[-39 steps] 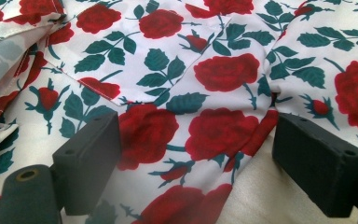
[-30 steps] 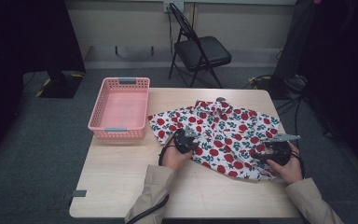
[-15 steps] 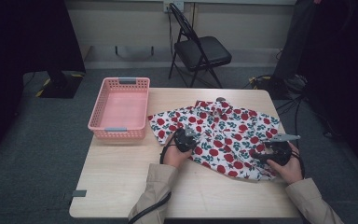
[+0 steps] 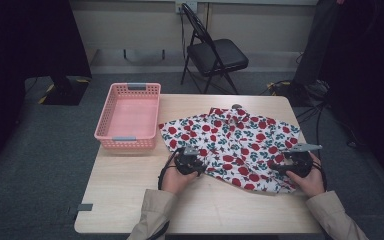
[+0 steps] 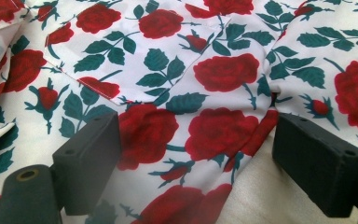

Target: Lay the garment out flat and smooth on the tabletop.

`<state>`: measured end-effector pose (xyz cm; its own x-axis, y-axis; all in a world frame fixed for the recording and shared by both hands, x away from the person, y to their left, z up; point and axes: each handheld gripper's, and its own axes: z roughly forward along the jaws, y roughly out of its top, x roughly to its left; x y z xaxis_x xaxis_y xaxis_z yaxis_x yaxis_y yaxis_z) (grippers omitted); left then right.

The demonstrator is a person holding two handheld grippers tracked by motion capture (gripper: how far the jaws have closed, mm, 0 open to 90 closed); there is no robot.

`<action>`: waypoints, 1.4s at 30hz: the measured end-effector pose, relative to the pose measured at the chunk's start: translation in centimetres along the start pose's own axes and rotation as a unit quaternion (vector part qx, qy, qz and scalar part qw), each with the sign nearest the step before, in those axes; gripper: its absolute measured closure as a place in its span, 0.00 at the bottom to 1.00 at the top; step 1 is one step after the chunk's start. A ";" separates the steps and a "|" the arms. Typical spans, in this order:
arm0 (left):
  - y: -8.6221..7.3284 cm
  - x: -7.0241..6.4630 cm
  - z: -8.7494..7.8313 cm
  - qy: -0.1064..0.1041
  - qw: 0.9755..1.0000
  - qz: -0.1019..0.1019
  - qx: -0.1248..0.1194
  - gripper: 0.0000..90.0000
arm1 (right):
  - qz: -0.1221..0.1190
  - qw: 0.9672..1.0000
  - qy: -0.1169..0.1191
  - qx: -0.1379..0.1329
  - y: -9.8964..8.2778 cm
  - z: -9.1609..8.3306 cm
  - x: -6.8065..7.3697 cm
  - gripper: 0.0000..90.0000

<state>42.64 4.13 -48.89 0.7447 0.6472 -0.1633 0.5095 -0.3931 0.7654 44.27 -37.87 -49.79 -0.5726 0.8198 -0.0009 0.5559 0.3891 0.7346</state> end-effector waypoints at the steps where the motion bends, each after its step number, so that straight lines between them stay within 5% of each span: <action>1: 0.0 0.0 0.0 0.000 1.000 0.000 0.000 0.68 | 0.000 1.000 0.000 0.000 0.0 0.0 0.0 0.16; 2: 0.4 0.2 0.2 0.001 1.000 -0.014 -0.006 0.64 | 0.000 1.000 0.000 0.000 0.0 0.0 0.0 0.16; 10: 3.9 1.0 2.9 0.035 0.999 -0.018 -0.025 0.51 | 0.000 1.000 0.000 0.000 0.0 0.0 0.0 0.16; 16: 4.6 1.3 4.9 0.043 0.999 -0.015 -0.002 0.65 | 0.000 1.000 0.000 0.000 0.0 0.0 0.0 0.16; 20: 4.3 0.9 5.6 0.045 0.999 0.016 0.020 0.73 | 0.000 1.000 0.000 0.000 0.0 0.0 0.0 0.16; 25: 4.3 0.5 5.2 0.037 0.998 0.034 0.030 0.98 | 0.000 1.000 0.000 0.000 0.0 0.0 0.0 0.16; 35: 4.3 -0.5 2.6 -0.014 1.000 0.015 -0.013 1.00 | 0.000 1.000 0.000 0.000 0.0 0.0 0.0 0.16; 42: 4.0 -2.1 0.7 -0.043 0.998 0.019 -0.051 1.00 | 0.000 1.000 0.000 0.000 0.0 0.0 0.0 0.16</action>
<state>43.42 0.78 -45.96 0.7993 0.5726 -0.1826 0.4366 -0.3443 0.8312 44.28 -37.87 -49.79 -0.5730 0.8195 -0.0011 0.5554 0.3894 0.7348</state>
